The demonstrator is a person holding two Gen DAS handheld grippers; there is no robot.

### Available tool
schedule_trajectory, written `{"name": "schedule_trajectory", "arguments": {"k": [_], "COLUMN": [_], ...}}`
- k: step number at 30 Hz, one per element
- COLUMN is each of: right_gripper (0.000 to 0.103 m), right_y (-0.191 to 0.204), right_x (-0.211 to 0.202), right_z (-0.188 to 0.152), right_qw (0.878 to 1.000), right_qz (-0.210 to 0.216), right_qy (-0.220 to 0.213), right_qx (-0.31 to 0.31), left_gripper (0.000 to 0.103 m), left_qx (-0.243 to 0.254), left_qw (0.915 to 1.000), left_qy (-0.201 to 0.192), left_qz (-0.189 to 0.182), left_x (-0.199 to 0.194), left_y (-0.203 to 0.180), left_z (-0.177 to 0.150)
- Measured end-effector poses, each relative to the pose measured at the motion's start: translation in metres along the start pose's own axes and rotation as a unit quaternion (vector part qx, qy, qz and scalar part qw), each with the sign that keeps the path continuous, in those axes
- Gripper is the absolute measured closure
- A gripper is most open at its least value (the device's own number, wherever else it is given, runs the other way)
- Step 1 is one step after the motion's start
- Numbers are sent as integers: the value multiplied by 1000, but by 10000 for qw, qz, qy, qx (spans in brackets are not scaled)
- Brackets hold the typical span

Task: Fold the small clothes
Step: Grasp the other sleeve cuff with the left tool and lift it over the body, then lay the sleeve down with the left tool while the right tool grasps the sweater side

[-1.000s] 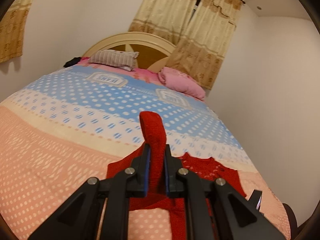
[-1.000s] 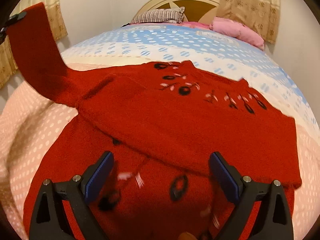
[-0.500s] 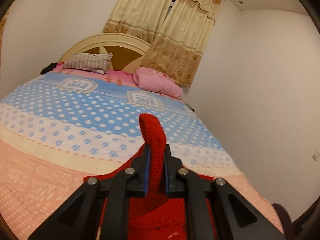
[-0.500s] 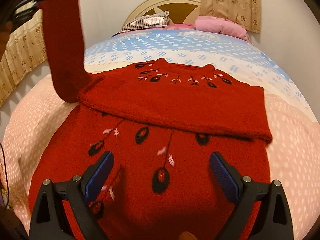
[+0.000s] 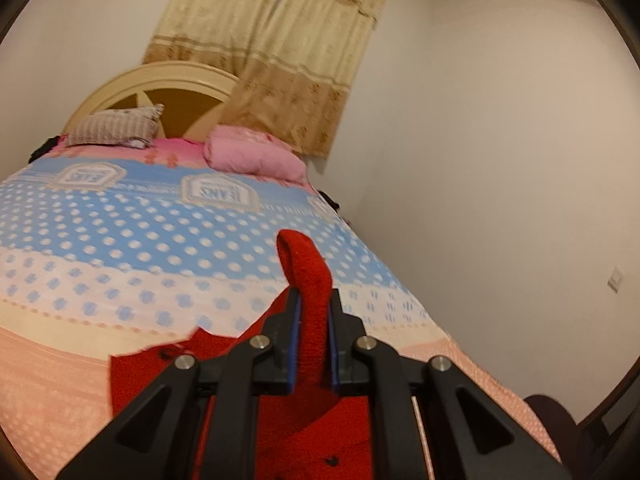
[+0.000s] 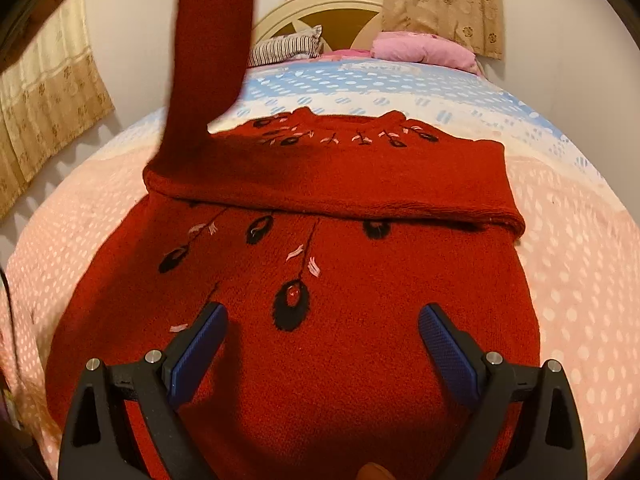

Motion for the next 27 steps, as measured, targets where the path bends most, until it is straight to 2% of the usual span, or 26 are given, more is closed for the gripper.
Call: {"name": "schedule_trajectory", "arguments": {"k": [6,11,12,14,16,18,20,22,25,27], "right_gripper": [6,6,6,6,6,6,6,6,6,6], "right_y": [-3,-6,-6,-7,-8,-11,-13,-14,-13,-11], "right_x": [0,-2,-2,-2,-3,-4,-5,-5,-5,-5], "right_z": [-2,-2,-2,-2,-2,-1,-1,-1,0,-3], "right_qw": [9999,9996,9995,9994,9991,9986,9983,9983,9985,9985], "right_qz": [75,151,164,202,251,302,310,297,264,254], "right_qy": [-60,-131,-137,-158,-185,-224,-253,-262,-253,-255], "right_qx": [102,213,222,254,296,361,417,431,414,414], "left_gripper": [91,81,81,70,45,39,37,29,26,26], "left_qx": [291,813,937,1182,1364,1407,1447,1556,1671,1584], "left_qw": [9972,9853,9829,9799,9791,9806,9798,9759,9679,9628], "left_qy": [676,1449,1546,1561,1413,1231,1193,1180,1173,1305], "left_qz": [159,392,354,378,521,583,696,971,1464,1760], "left_x": [69,107,107,99,84,68,55,41,25,14], "left_y": [-29,-41,-43,-46,-43,-35,-19,6,45,75], "left_z": [-61,-115,-122,-127,-126,-123,-124,-131,-146,-160]}}
Point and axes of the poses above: each gripper's, at about its wrist camera, not at the fingertips, and x roughly the way its jaws point, y to its left, z to its top, the point moved 7 cm from there along x, roughly the way its jaws point, and after that the axes turned 3 degrees about x, right-handed, at the moved point
